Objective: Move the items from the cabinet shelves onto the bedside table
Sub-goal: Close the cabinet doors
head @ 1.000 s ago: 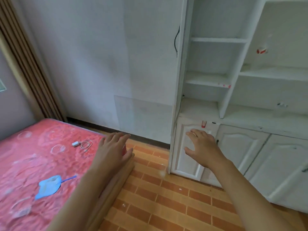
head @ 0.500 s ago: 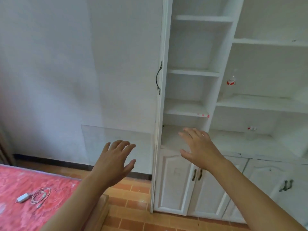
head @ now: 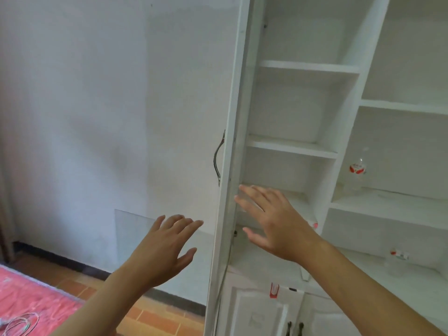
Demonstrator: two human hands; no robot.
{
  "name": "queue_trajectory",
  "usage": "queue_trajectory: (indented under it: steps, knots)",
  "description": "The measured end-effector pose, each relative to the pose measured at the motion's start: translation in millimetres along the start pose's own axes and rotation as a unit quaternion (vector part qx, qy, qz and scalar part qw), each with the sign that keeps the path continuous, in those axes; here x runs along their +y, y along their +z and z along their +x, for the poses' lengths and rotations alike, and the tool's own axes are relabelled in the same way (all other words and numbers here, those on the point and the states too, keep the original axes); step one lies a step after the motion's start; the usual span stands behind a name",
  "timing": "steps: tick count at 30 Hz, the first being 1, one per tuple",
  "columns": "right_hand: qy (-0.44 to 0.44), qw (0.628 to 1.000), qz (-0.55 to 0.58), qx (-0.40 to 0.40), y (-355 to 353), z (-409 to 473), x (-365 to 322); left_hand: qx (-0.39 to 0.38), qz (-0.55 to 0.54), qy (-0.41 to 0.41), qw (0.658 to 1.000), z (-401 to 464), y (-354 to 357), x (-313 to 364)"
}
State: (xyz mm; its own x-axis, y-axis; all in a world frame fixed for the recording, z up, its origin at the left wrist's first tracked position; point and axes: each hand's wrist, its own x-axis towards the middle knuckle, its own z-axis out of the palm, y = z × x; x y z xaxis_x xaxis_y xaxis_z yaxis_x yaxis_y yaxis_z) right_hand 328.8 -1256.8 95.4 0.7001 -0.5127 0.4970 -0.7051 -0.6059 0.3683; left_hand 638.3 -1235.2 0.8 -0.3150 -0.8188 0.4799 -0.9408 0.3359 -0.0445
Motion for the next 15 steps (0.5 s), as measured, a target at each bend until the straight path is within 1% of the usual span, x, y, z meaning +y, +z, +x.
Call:
queue_trajectory:
  steps: [2, 5, 8, 15]
  knots:
    - [-0.026, 1.0, 0.0, 0.008, 8, 9, 10, 0.006, 0.016, 0.015, 1.0, 10, 5, 2]
    - [-0.054, 0.998, -0.005, 0.03, 18, 14, 17, 0.003, 0.011, 0.037, 0.999, 23, 8, 3]
    - [-0.074, 0.996, -0.018, 0.054, 24, 18, 23, 0.023, 0.007, 0.063, 0.998, 31, 10, -1]
    - [-0.038, 0.998, -0.019, 0.052, 29, 25, 36, 0.044, -0.005, 0.145, 0.988, 55, 16, -16]
